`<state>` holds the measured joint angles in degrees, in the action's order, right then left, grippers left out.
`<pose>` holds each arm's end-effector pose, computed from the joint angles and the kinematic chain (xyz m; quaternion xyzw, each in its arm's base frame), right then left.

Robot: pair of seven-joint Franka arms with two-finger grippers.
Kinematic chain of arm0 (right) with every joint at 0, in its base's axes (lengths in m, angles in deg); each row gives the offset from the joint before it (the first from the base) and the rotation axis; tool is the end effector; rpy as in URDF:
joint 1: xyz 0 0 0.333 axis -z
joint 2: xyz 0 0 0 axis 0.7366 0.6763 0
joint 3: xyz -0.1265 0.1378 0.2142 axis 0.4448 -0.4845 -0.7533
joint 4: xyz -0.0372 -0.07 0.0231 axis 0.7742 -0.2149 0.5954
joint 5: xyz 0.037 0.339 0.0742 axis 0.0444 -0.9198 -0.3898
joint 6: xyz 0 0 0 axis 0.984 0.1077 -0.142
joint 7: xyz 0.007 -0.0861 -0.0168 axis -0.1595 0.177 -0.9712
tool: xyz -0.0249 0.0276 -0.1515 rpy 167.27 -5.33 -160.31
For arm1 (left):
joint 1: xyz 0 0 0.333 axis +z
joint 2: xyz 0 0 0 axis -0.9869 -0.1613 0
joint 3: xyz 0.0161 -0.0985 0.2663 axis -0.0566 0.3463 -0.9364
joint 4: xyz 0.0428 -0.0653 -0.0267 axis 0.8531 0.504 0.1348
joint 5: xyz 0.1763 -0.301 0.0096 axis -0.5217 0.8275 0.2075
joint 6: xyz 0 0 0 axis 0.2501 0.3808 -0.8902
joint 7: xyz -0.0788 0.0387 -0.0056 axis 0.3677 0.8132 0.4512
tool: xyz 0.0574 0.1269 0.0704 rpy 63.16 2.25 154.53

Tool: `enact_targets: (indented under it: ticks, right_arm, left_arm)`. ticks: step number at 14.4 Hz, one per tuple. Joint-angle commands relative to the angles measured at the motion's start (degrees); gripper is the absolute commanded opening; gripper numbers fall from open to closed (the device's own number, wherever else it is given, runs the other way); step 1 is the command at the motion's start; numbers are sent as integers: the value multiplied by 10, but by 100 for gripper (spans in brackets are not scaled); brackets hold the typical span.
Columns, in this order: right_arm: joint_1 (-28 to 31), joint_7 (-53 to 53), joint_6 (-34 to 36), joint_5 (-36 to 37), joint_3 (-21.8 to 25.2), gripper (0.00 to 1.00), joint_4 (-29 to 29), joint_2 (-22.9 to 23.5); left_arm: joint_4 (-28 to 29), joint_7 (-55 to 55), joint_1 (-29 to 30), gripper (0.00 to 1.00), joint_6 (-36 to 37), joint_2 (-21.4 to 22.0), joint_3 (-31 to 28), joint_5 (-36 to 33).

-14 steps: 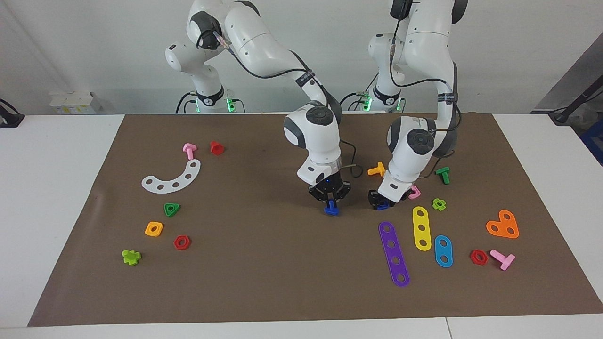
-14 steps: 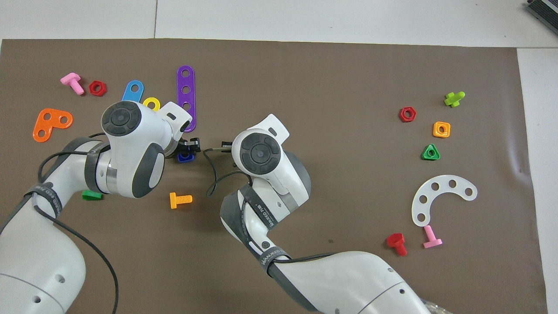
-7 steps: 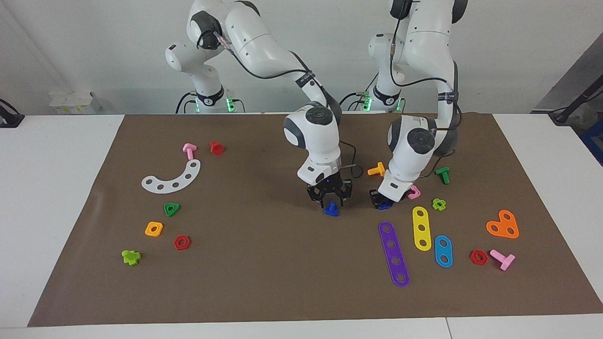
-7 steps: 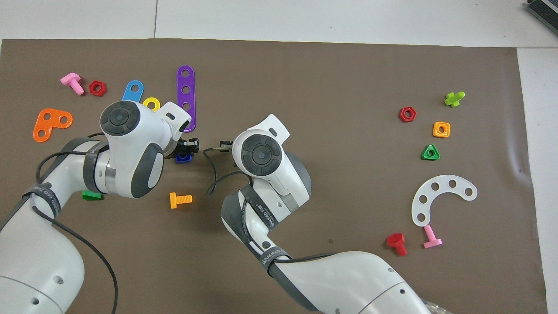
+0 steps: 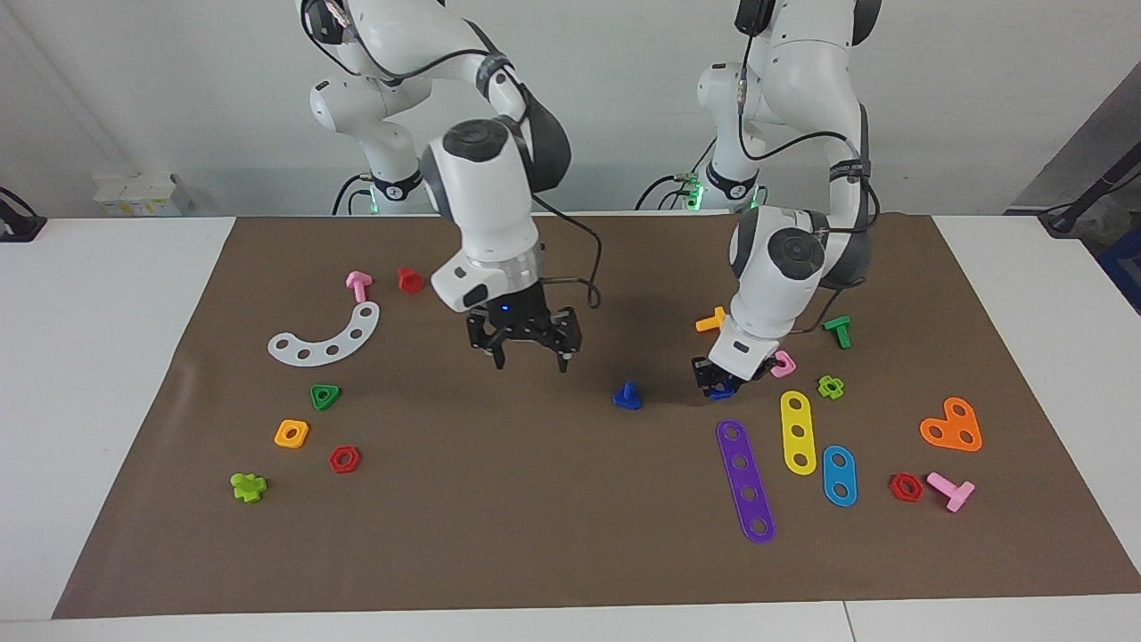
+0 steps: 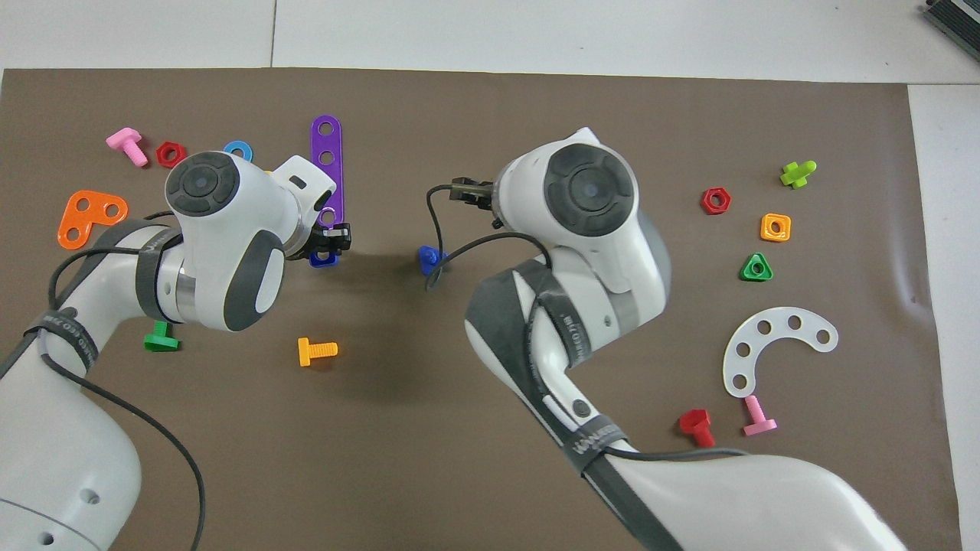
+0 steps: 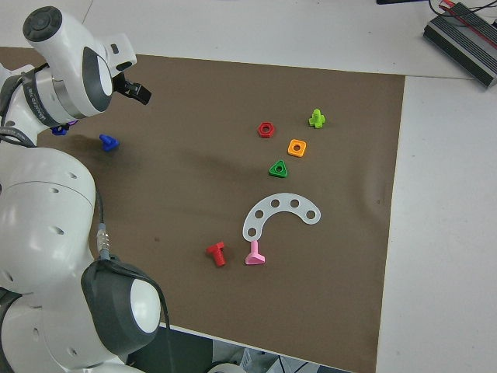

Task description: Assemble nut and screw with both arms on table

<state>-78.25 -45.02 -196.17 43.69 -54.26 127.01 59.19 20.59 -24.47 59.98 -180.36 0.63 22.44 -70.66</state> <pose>0.5910 0.2402 0.4454 -0.9867 0.1054 -0.1031 0.0683 0.5566 -0.2130 0.3010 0.9991 0.0339 0.0084 0.0243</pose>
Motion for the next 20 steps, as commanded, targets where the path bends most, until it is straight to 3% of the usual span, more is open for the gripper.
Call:
enact_targets:
  ticks: [1,4,6,12,16,20]
  right_arm:
    - [54,-65,75,4,-7,100,22,-56]
    - [114,-128,198,4,-7,100,25,-89]
    - [153,-186,232,4,-7,100,29,-104]
    - [241,-293,294,5,-7,100,40,-142]
    - [260,-328,287,39,-7,100,95,-188]
    - [259,-354,288,57,-7,100,93,-211]
  left_arm:
    - [-65,-35,-42,6,48,-28,-10,15]
    - [-87,-76,-74,6,61,-35,-10,20]
    - [-83,-107,-89,6,59,-35,-10,22]
    - [-79,-143,-113,7,41,-51,-10,24]
    - [-80,-144,-113,7,27,-57,-10,31]
    - [-86,-143,-109,7,19,-60,-10,32]
